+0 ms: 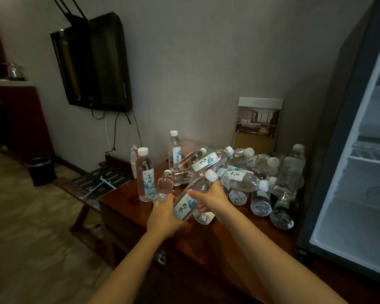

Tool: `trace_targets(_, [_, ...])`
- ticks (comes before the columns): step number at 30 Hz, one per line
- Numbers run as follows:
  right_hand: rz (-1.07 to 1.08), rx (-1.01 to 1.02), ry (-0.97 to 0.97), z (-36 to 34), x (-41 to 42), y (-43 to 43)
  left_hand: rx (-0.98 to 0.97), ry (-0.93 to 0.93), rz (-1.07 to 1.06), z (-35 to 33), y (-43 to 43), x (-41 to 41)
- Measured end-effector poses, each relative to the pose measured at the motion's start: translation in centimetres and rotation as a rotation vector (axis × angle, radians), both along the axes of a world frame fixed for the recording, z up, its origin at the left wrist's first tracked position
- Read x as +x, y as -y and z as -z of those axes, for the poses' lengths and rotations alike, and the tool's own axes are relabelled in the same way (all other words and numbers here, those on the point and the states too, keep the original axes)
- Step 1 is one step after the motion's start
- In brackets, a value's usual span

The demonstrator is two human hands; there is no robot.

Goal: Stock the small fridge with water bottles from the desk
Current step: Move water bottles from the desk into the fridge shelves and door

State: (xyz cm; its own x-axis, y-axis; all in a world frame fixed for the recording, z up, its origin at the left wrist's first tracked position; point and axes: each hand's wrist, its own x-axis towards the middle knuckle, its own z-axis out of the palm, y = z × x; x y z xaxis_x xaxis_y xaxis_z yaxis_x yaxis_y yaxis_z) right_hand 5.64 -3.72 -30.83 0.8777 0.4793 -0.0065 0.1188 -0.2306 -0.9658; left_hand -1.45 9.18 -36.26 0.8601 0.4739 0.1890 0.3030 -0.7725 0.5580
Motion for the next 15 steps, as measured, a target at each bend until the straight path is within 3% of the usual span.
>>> trace_targets(7, [0.132, -0.007, 0.181, -1.0, -1.5, 2.5, -0.246, 0.036, 0.245, -1.0, 2.4, -1.0])
trace_targets(15, [0.211, 0.168, 0.2, -4.7, -2.5, 8.8, -0.434, 0.134, 0.419, -4.4, 7.7, -1.0])
